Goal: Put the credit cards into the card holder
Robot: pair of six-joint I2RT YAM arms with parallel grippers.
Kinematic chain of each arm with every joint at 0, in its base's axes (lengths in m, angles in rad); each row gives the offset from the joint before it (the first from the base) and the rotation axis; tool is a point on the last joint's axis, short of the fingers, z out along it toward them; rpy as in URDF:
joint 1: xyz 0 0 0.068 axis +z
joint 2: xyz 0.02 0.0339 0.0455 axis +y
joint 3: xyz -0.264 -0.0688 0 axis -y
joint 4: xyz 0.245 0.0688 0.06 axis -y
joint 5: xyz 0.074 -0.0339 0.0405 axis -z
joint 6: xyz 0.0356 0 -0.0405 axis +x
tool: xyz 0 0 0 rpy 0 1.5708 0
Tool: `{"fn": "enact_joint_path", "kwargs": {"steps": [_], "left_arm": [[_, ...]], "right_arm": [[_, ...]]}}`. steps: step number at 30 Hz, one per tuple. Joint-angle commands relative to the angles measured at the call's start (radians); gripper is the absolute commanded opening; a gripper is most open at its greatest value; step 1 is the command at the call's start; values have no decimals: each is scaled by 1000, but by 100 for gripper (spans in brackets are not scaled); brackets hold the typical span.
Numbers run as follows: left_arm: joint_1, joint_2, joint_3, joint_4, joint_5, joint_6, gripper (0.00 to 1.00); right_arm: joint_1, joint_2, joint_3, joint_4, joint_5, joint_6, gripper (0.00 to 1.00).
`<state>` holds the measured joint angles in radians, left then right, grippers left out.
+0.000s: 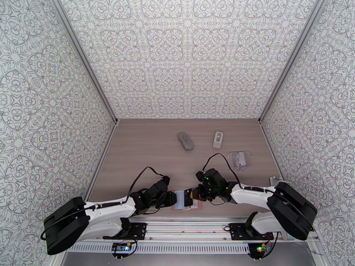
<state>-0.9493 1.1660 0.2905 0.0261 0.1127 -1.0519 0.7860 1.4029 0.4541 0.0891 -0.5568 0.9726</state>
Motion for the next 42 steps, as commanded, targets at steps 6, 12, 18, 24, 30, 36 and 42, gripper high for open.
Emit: {"fn": "enact_joint_path", "kwargs": {"steps": [6,12,18,24,30,36,42], "left_arm": [[-13,4,-27,-50,-24,-17,22],[-14,1,-29,-49,-27,-19,22],[-16,2,-31,-46,-28,-21,22],[-17,3,-30,-46,-30,-20,22],[-17,7,-30,-43,-31,-20,21],[-19,8,-30,-42,-32,-21,21],[-19,12,-30,-40,-32,-21,22]], "right_arm": [[19,2,-18,-29,25,8,0],[24,-2,-21,-29,28,7,0],[25,-4,-28,-28,35,41,0],[27,3,-32,-13,37,49,0],[31,23,-43,26,37,66,0],[38,43,-42,44,34,75,0],[41,57,-43,55,34,81,0]]}}
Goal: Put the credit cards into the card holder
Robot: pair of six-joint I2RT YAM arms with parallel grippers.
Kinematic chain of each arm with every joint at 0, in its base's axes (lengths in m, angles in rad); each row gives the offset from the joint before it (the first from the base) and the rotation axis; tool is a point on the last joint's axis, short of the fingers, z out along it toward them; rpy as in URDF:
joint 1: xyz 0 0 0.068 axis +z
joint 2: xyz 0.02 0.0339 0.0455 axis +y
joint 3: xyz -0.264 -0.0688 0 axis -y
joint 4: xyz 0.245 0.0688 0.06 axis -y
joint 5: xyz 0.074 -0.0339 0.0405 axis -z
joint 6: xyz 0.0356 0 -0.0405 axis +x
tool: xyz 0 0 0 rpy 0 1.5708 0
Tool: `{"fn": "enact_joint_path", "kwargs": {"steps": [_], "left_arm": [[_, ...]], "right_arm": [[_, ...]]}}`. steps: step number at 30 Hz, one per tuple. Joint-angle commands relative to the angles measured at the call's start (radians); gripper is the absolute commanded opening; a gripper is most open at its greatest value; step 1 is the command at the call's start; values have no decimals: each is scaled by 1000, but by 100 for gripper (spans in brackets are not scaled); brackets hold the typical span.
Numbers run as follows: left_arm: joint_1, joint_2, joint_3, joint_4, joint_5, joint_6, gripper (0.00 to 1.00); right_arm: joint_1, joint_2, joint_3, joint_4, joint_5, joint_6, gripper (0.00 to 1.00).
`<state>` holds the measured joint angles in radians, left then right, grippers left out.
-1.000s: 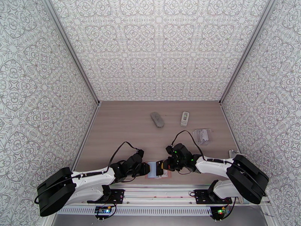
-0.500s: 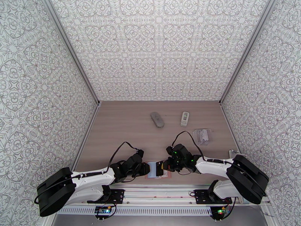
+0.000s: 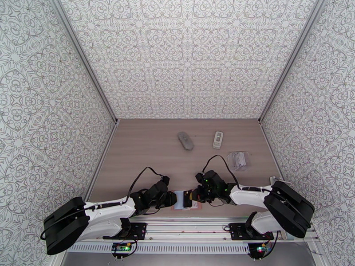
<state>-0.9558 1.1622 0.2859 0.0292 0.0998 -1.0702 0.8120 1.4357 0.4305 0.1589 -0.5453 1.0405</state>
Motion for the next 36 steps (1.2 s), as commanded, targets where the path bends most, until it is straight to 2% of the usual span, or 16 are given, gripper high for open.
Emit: {"fn": "enact_joint_path", "kwargs": {"steps": [1,8,16,20,30,36], "left_arm": [[-15,16,-26,-41,-19,-3,22],[-14,16,-25,-41,-21,-3,22],[-15,19,-26,-40,-20,-5,22],[-15,20,-26,-38,-21,-4,22],[-15,27,-23,-37,-21,-2,22],[-16,30,-22,-37,-19,-2,22]], "right_arm": [[15,27,-19,-13,21,14,0],[15,34,-17,-7,17,19,0],[16,26,3,-62,22,2,20],[16,16,20,-105,37,-15,26],[19,-19,77,-255,94,-62,33],[30,-4,101,-272,104,-82,34]]}}
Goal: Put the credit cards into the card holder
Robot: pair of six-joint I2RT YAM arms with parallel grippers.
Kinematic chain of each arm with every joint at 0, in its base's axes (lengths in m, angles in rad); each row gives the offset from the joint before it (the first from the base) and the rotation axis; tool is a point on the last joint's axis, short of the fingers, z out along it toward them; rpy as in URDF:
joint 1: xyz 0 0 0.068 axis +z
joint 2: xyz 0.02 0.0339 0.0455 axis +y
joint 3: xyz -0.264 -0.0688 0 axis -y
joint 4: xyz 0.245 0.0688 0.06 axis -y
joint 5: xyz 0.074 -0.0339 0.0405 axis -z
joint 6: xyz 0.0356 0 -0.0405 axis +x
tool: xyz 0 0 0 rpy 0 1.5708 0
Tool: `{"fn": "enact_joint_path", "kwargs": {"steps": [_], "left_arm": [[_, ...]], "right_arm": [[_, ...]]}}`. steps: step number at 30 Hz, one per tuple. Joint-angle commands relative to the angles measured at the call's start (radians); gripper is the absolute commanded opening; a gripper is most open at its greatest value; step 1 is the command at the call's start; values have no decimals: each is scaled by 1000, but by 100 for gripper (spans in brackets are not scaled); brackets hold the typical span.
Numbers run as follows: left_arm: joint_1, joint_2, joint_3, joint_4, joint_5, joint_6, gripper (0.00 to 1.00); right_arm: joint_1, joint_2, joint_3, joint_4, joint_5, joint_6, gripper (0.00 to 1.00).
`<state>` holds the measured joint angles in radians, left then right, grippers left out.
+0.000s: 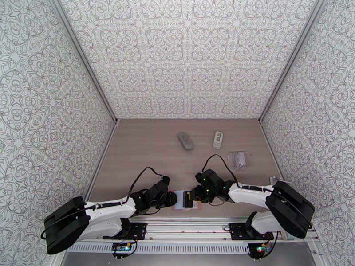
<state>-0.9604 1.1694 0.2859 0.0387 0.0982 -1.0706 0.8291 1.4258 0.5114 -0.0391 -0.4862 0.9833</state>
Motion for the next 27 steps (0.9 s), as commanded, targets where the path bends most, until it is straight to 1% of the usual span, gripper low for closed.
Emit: {"fn": "enact_joint_path", "kwargs": {"steps": [1,7,17,27], "left_arm": [[-11,22,-22,-46,-17,-2,22],[-12,23,-22,-46,-18,-2,22],[-13,32,-22,-40,-19,-1,22],[-14,31,-25,-39,-21,-2,22]], "right_arm": [[14,10,24,-80,48,-26,34],[30,27,57,-133,89,-35,34],[70,62,130,-263,198,-52,34],[111,110,191,-324,248,-54,34]]}}
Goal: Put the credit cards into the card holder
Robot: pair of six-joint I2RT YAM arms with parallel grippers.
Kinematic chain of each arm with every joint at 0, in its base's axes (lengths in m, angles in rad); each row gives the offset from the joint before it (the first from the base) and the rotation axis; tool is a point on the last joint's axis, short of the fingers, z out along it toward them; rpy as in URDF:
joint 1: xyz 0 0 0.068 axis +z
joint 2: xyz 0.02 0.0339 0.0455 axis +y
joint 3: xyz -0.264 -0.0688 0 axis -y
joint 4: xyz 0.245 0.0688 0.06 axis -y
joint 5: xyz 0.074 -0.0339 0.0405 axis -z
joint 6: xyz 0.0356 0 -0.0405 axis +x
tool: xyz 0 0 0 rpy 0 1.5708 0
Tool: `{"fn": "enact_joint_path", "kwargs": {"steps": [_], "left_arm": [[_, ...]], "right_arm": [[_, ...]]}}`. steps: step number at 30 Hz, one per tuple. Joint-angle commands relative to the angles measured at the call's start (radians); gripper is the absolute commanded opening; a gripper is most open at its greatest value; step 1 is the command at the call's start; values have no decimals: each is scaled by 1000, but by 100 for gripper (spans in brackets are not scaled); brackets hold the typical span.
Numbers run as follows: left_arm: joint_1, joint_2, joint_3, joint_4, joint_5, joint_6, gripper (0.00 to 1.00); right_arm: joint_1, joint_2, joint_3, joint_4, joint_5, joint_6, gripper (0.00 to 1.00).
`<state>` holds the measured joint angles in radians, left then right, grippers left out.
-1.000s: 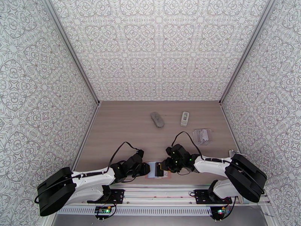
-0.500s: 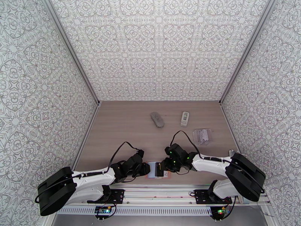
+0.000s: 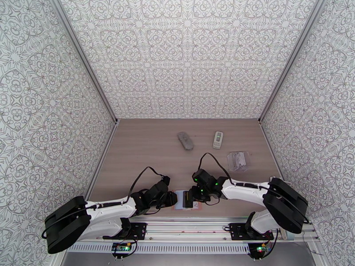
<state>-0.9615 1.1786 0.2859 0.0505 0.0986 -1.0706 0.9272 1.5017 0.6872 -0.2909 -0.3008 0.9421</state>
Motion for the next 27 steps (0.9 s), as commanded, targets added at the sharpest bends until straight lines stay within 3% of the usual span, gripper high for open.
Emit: {"fn": "enact_joint_path", "kwargs": {"steps": [1,27], "left_arm": [[-13,22,-25,-49,-21,-2,22],[-15,22,-27,-47,-22,-3,22]], "right_arm": [[16,38,20,-76,65,-14,35],[82,112,115,-72,55,-5,34]]}}
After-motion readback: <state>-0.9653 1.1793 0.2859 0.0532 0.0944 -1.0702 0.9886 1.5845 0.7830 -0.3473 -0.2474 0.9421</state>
